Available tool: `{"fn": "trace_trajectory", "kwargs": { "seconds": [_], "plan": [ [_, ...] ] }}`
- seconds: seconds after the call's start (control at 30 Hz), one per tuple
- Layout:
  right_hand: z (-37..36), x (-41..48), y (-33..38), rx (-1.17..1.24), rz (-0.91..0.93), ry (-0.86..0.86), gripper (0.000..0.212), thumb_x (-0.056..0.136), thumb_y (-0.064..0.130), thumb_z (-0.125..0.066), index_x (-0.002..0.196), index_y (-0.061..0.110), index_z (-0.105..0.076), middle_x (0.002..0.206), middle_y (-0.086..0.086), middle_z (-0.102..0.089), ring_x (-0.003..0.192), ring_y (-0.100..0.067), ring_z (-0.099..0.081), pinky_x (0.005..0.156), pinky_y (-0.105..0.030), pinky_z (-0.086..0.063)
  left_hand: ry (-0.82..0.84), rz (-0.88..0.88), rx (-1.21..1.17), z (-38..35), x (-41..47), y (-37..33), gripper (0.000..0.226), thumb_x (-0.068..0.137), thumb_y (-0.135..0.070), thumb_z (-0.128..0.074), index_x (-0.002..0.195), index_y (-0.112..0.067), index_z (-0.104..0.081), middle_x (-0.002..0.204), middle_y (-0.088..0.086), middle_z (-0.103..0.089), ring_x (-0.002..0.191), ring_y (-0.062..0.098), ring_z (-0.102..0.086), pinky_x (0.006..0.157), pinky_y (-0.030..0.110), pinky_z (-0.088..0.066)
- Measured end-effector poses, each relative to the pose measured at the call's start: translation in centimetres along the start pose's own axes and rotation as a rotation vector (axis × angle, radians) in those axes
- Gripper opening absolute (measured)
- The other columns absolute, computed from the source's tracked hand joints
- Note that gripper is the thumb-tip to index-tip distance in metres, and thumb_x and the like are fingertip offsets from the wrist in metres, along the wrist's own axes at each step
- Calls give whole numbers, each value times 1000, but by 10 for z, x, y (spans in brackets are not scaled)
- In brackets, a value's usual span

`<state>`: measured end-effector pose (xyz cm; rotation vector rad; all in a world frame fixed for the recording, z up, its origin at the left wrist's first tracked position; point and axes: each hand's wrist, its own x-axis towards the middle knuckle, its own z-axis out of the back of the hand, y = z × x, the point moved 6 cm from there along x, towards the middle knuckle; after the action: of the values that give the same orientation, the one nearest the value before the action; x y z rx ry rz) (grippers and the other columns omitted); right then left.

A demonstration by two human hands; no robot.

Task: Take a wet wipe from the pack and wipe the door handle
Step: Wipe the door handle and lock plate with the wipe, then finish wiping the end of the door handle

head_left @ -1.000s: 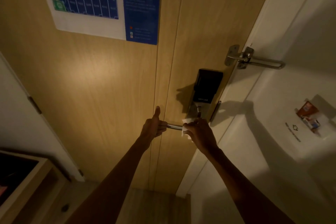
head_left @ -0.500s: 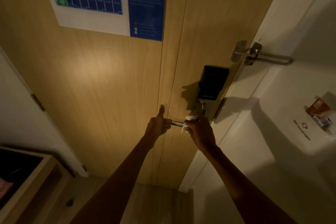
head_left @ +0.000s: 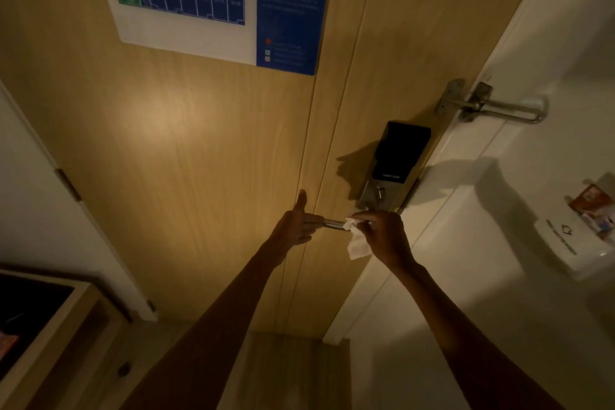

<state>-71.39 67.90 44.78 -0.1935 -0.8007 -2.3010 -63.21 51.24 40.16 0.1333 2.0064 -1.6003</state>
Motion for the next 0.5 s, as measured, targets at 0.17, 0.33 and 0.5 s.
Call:
{"fn": "trace_trajectory", "kwargs": {
  "seconds": [0.17,0.33,0.5],
  "plan": [
    [10,6,13,104,-51,-85,22,86,24,-71,103,11,-74,97,-2,-74,84,-10,-66,74,-26,-56,62,-58,5,21,-6,-5,78,91,-66,-22,120,-7,-63,118,5,-65,113,21,-58,102,37,-44],
    [-16,11,65,288,-46,31,10,85,19,-71,93,13,-73,84,8,-68,75,4,-62,63,-6,-49,-59,-224,70,72,-35,-3,31,91,-23,-60,112,-1,-65,101,12,-68,90,21,-60,72,24,-46],
    [-73,18,125,414,-8,192,13,82,20,-71,94,18,-76,85,6,-73,78,-3,-66,63,-15,-53,-195,-284,91,130,-82,11,21,88,-6,-62,107,1,-67,98,19,-65,83,24,-59,67,26,-46]
  ]
}}
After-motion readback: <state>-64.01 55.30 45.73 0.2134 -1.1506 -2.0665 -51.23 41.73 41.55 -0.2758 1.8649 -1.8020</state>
